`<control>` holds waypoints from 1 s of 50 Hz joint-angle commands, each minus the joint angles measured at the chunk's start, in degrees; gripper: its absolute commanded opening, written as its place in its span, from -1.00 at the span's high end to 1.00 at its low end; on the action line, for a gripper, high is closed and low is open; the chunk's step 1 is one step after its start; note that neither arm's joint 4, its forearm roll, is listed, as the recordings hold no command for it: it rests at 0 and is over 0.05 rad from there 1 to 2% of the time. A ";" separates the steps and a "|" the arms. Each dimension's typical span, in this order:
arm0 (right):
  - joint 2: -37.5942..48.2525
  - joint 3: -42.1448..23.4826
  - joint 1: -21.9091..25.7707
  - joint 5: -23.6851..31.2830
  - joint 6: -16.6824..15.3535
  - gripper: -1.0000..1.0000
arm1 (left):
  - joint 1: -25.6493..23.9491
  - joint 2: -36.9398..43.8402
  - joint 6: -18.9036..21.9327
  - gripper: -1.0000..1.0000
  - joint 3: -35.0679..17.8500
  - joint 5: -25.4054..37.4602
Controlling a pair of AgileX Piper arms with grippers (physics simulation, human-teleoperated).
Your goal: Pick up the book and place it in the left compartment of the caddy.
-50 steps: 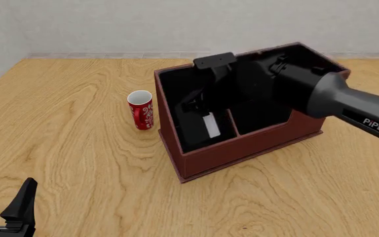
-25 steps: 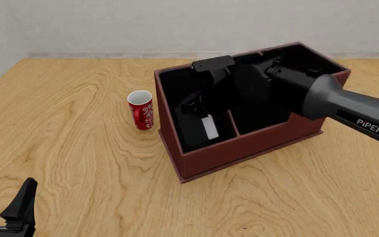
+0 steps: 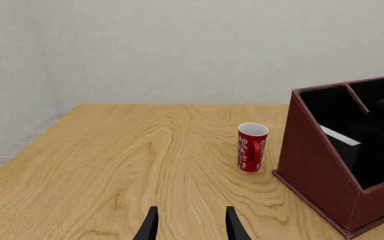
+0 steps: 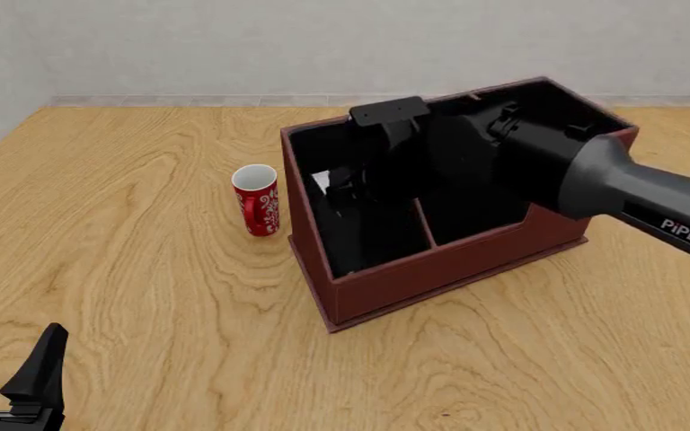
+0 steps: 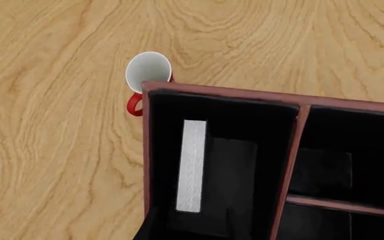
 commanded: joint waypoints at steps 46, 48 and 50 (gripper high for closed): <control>-12.92 -0.20 0.09 6.94 -3.40 -1.00 | 0.00 0.00 0.00 -1.00 0.00 0.00; -14.25 0.55 0.32 6.45 -3.69 -1.00 | 0.00 0.00 0.00 -1.00 0.00 0.00; -15.39 1.48 0.53 6.05 -3.88 -1.00 | 0.00 0.00 0.00 -1.00 0.00 0.00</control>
